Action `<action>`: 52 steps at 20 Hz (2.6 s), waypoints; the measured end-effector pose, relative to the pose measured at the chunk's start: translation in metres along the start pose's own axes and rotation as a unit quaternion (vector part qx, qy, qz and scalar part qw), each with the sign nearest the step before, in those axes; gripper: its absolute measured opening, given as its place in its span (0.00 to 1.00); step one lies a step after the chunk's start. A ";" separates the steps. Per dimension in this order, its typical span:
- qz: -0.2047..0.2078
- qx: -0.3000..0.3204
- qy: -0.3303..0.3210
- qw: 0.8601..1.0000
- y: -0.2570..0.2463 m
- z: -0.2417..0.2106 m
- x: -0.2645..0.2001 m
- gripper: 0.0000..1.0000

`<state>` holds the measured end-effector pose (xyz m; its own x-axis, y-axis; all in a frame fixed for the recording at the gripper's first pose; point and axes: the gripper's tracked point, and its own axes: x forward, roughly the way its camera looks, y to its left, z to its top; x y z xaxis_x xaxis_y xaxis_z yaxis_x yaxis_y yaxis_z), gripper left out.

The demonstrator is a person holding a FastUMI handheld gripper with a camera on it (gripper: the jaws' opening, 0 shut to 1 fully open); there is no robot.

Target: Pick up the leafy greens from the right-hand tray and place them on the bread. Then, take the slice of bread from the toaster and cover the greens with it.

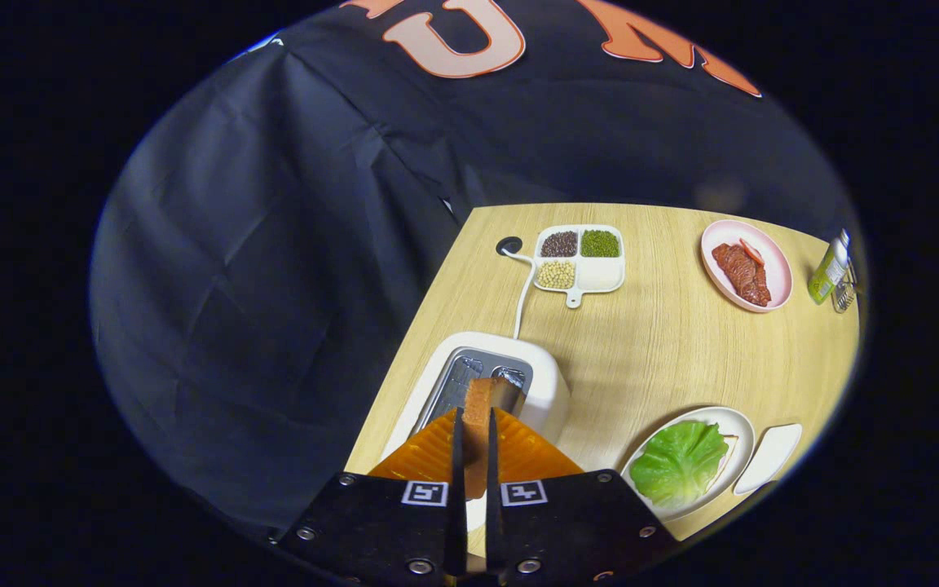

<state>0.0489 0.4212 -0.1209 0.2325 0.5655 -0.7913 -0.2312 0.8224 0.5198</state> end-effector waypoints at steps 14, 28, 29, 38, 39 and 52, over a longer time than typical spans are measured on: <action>0.051 0.028 -0.070 0.996 -0.040 0.001 -0.075 0.09; 0.033 0.090 -0.053 0.994 -0.138 -0.050 -0.067 0.09; 0.033 0.094 -0.050 0.994 -0.145 -0.053 -0.065 0.09; 0.016 0.135 -0.033 0.990 -0.211 -0.089 -0.050 0.09; 0.014 0.132 -0.034 0.991 -0.218 -0.092 -0.048 0.09; -0.058 0.074 -0.073 0.993 -0.283 -0.117 -0.039 0.20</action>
<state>-0.0057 0.1592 -0.2749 0.3859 0.4602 -0.7996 -0.0558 0.8767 0.4777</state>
